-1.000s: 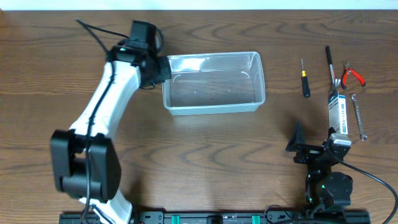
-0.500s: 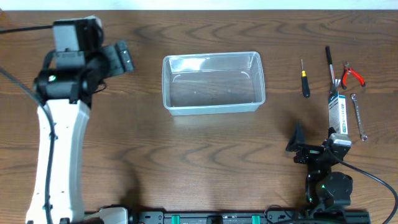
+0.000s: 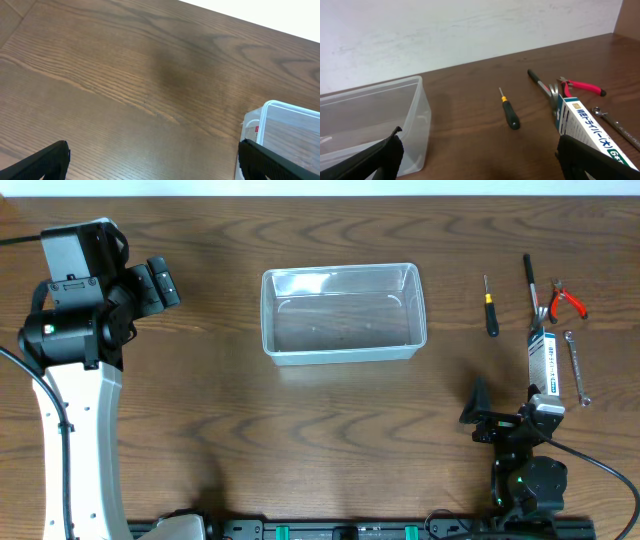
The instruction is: Pack container
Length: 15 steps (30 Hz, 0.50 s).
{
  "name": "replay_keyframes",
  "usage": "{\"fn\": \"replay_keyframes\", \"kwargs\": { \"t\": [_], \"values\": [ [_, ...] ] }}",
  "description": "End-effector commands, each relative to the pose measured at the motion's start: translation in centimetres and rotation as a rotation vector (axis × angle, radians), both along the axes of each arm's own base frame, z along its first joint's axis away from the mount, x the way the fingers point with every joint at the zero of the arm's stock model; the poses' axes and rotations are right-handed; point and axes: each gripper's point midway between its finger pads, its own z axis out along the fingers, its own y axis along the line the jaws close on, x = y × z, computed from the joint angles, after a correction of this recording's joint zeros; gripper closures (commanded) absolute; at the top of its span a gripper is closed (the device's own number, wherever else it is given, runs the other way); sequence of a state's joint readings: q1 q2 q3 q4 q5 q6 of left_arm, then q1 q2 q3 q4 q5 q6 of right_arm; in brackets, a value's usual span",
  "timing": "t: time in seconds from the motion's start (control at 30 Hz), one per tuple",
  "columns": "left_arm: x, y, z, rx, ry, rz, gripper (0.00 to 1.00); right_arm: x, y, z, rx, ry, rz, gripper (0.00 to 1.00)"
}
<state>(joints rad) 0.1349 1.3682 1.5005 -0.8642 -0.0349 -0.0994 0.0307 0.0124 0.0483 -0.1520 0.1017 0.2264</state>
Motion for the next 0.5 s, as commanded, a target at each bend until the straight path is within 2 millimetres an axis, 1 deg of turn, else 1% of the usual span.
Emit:
{"fn": "replay_keyframes", "kwargs": {
  "t": [0.0, 0.47],
  "values": [
    [-0.1, 0.35, 0.29, 0.022, 0.005, 0.004, 0.02, 0.0, -0.09, -0.06, -0.006, -0.002, -0.003, 0.01],
    [-0.27, 0.34, 0.14, 0.021, 0.015, 0.005, 0.02, 0.0, -0.1, -0.03, -0.006, -0.003, -0.003, 0.01]
  ]
}}
